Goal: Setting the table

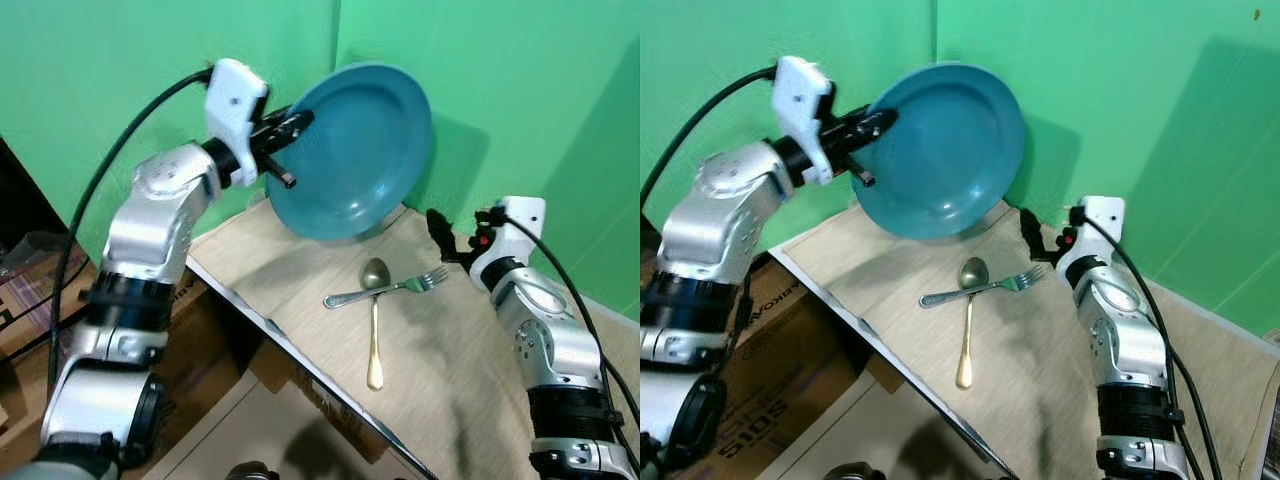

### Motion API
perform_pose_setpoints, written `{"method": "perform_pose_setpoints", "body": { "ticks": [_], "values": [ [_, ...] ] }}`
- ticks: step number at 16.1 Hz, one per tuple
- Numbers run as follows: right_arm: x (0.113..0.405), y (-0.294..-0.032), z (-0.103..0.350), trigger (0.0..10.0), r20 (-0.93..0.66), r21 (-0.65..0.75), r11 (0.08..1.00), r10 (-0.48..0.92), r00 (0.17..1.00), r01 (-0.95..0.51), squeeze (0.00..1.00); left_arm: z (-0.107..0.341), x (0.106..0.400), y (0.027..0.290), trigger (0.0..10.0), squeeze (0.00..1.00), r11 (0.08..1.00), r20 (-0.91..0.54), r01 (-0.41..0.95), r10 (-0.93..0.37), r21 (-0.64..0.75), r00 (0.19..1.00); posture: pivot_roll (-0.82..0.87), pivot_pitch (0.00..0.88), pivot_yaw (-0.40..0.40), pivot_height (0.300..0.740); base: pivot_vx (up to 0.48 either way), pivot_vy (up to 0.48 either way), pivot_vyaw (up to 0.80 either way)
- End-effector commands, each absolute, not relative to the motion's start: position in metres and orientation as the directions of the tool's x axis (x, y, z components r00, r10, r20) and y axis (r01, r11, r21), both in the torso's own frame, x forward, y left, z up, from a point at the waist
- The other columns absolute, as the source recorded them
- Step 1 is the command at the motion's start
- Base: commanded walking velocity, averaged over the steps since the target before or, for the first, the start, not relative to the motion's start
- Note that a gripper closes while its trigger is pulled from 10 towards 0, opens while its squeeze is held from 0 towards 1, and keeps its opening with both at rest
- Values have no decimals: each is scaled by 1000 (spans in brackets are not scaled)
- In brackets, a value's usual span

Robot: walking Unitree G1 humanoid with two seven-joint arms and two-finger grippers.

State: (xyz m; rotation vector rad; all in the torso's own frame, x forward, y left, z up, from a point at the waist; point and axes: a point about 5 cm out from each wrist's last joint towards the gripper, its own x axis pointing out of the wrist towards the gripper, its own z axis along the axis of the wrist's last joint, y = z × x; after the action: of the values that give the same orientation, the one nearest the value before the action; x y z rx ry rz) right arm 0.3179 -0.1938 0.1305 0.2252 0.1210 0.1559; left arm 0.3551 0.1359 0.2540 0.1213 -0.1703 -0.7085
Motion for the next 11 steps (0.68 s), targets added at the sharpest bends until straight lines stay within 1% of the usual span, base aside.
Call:
{"method": "perform_pose_setpoints", "body": {
  "ticks": [1, 2, 3, 4, 5, 7, 8, 9, 10, 11],
  "values": [
    [319, -194, 143, 10000, -26, 307, 935, 196, 980, -179, 0, 270, 349, 142, 627, 0, 766, 213, 633, -641, 115, 737, 136, 0, 4, 740, 0, 0, 0],
    [319, -194, 143, 10000, -26, 307, 935, 196, 980, -179, 0, 270, 349, 142, 627, 0, 766, 213, 633, -641, 115, 737, 136, 0, 4, 740, 0, 0, 0],
    [317, -194, 144, 10000, 19, 419, 884, 219, 976, -206, 1000, 273, 342, 150, 706, 0, 763, 256, 644, -635, 59, 729, 136, 0, 1, 740, 0, 0, 0],
    [315, -199, 145, 10000, 64, 514, 831, 213, 975, -215, 1000, 273, 336, 158, 863, 0, 747, 272, 663, -647, 41, 713, 137, 0, 0, 740, 0, 0, 0],
    [314, -206, 148, 10000, 120, 616, 752, 201, 972, -232, 1000, 274, 327, 164, 1490, 0, 700, 300, 714, -678, -13, 671, 137, 0, -2, 740, 0, 0, 0],
    [312, -206, 153, 10000, 174, 657, 692, 245, 954, -298, 1000, 275, 321, 168, 824, 0, 652, 327, 754, -697, -79, 638, 137, 0, -2, 740, 0, 0, 0],
    [310, -202, 159, 10000, 224, 673, 644, 291, 930, -363, 1000, 273, 317, 170, 745, 0, 615, 339, 779, -712, -119, 615, 137, 0, -4, 740, 0, 0, 0],
    [307, -197, 166, 10000, 273, 680, 593, 340, 900, -431, 1000, 270, 315, 172, 235, 0, 587, 348, 793, -718, -163, 603, 137, 0, -4, 740, 0, 0, 0],
    [301, -189, 174, 10000, 334, 673, 527, 409, 849, -519, 1000, 266, 313, 174, 0, 0, 564, 350, 799, -720, -208, 599, 140, 0, -8, 740, 0, 0, 0],
    [299, -186, 176, 10000, 344, 664, 515, 433, 833, -542, 1000, 266, 312, 174, 0, 0, 554, 354, 803, -721, -221, 595, 140, 0, -9, 740, 0, 0, 0]
  ]
}}
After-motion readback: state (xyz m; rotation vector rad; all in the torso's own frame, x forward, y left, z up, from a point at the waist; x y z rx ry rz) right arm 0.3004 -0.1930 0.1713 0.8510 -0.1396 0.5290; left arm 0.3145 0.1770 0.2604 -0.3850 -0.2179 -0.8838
